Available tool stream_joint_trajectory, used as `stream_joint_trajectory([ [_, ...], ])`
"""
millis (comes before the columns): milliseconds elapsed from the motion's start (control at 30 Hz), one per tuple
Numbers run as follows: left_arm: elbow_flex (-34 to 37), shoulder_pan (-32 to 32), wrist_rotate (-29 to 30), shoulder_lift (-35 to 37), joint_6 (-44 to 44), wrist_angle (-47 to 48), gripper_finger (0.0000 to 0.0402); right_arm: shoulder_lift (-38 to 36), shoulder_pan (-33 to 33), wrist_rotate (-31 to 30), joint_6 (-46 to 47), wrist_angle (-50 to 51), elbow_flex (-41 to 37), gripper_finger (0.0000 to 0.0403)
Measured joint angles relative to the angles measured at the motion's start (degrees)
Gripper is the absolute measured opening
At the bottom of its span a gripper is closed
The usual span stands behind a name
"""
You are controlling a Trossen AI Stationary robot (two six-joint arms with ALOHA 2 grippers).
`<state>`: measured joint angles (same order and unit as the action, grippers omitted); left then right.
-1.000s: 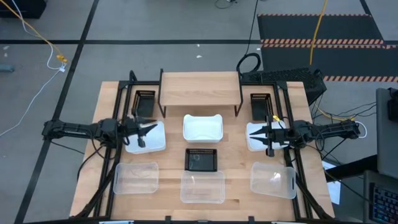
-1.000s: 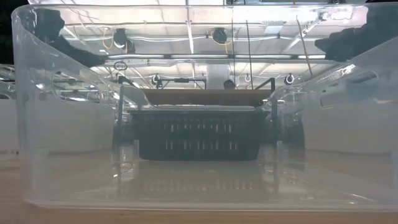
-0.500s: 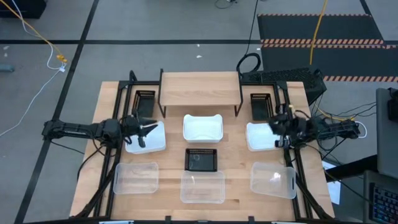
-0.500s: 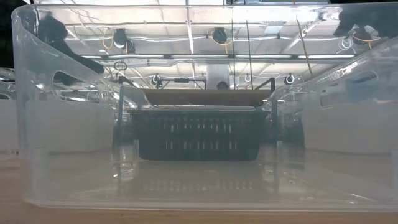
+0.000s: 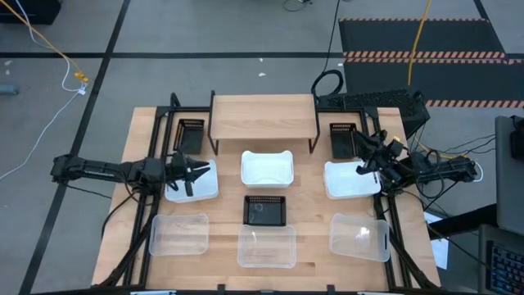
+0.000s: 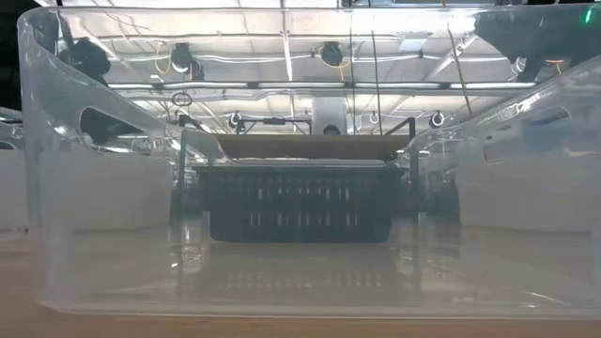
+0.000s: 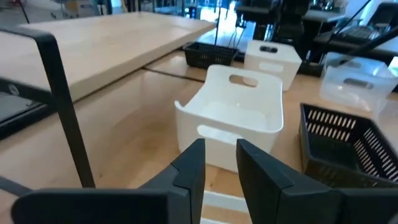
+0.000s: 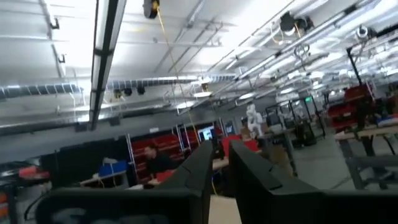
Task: Stack baskets on shelf by color
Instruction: Put the top right black bin on the shelf
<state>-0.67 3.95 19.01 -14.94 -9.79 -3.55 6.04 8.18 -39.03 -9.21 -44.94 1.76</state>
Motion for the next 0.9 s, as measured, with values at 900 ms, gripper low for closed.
stream_joint_trajectory([
  [900, 0.1, -0.8, 2.6, -7.2, 4.1, -5.2, 0.0093, 1.3, 0.0, -1.5, -12.9, 0.2, 0.0, 0.0045],
])
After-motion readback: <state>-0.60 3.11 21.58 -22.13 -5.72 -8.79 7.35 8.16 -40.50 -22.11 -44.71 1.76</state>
